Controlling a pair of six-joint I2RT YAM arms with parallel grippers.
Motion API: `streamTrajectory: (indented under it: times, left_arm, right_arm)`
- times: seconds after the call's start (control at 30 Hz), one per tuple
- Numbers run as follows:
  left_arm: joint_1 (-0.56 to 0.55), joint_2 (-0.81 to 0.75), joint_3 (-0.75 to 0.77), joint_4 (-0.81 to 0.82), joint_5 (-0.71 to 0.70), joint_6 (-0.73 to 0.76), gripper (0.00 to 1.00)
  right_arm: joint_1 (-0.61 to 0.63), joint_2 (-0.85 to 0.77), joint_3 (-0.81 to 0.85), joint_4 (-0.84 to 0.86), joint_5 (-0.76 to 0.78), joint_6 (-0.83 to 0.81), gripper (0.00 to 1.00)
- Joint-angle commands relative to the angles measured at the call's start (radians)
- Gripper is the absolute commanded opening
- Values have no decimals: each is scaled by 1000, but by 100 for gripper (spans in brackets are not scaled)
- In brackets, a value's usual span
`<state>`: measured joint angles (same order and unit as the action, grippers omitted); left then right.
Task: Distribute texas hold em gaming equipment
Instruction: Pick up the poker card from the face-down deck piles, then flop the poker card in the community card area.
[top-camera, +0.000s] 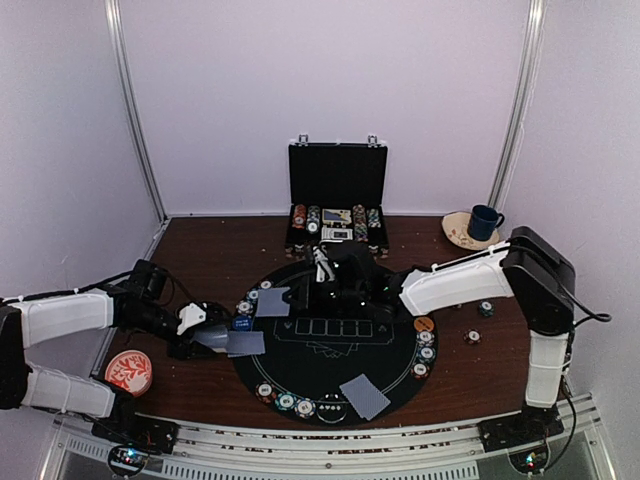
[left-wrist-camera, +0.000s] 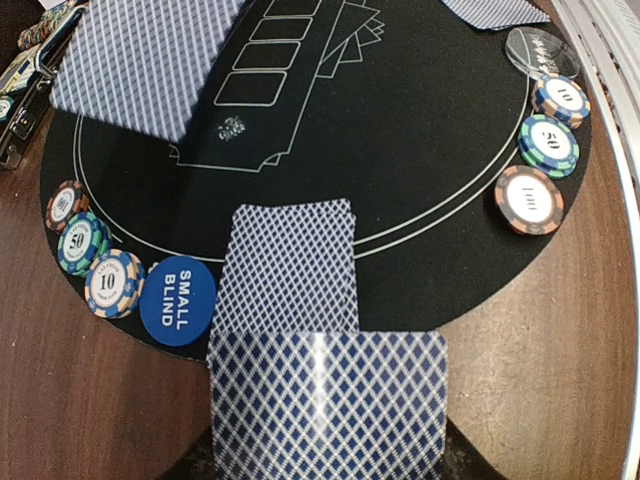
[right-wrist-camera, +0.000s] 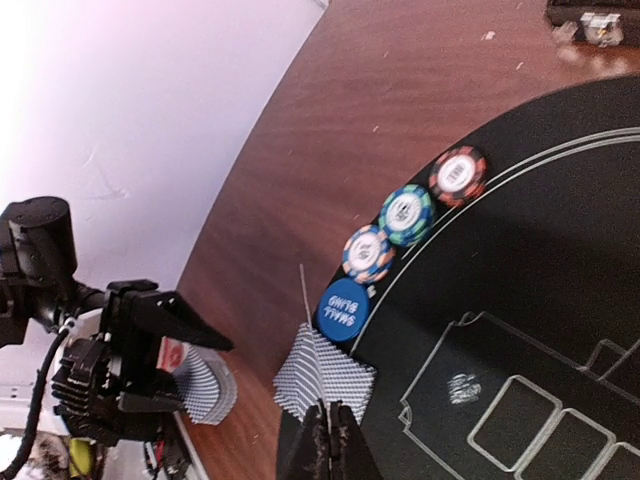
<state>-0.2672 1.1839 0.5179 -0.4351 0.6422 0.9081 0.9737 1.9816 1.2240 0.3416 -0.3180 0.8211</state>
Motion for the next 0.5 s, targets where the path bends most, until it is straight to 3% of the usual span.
streamTrajectory:
  times: [0.0, 0.2, 0.47]
  left_arm:
    - [3, 1, 6, 16, 13, 8, 11]
    - [5, -2, 6, 17, 13, 6, 11]
    - [3, -1, 4, 23, 8, 0, 11]
  right_arm:
    - [-1, -99, 56, -276, 270, -197, 0]
    - [21, -116, 149, -528, 570, -336, 0]
    - [132, 19, 390, -838, 984, -451, 0]
